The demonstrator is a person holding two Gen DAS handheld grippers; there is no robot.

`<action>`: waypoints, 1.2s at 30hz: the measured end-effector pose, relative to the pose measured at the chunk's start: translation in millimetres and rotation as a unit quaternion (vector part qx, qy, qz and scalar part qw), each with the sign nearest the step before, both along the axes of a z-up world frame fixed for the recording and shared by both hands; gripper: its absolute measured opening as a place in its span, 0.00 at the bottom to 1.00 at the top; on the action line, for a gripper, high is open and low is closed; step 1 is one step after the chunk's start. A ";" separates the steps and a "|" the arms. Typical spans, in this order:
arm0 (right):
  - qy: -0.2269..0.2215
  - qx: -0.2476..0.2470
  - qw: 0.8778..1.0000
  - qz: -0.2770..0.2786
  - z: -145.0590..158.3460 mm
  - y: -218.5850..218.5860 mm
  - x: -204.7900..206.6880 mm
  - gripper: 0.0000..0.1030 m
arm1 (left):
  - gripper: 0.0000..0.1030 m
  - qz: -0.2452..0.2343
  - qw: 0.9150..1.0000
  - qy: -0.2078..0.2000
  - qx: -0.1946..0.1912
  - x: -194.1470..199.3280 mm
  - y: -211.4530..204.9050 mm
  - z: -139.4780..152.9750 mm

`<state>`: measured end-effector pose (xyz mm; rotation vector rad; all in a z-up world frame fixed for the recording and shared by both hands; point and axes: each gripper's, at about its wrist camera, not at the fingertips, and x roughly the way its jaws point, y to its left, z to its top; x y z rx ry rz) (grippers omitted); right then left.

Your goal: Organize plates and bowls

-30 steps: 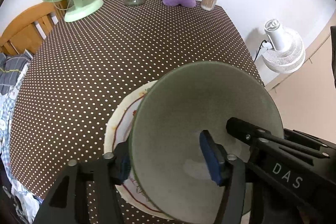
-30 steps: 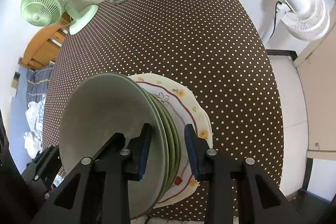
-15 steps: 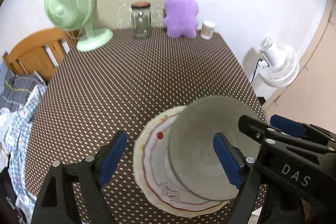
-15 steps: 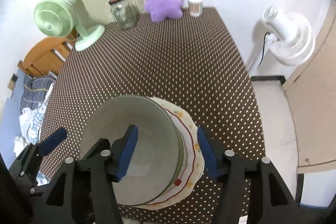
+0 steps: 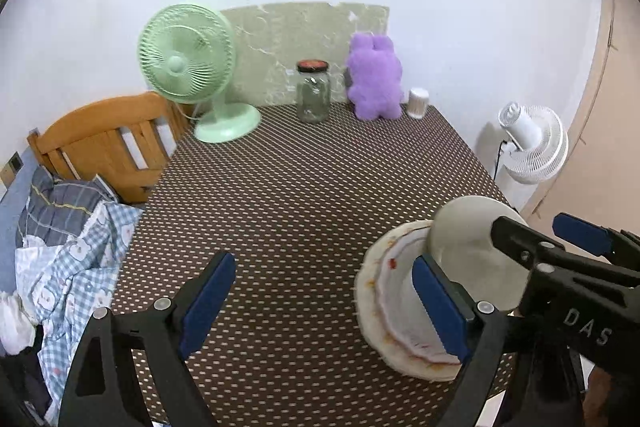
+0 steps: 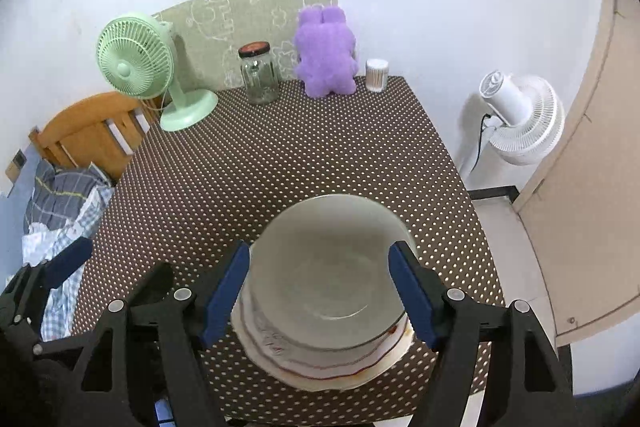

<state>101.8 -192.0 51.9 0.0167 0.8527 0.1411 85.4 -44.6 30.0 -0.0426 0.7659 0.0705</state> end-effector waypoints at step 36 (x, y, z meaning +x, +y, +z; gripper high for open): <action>-0.076 0.012 0.997 0.015 -52.0 18.6 -121.9 0.78 | 0.96 0.047 0.996 -0.075 0.010 -119.0 41.6 -40.7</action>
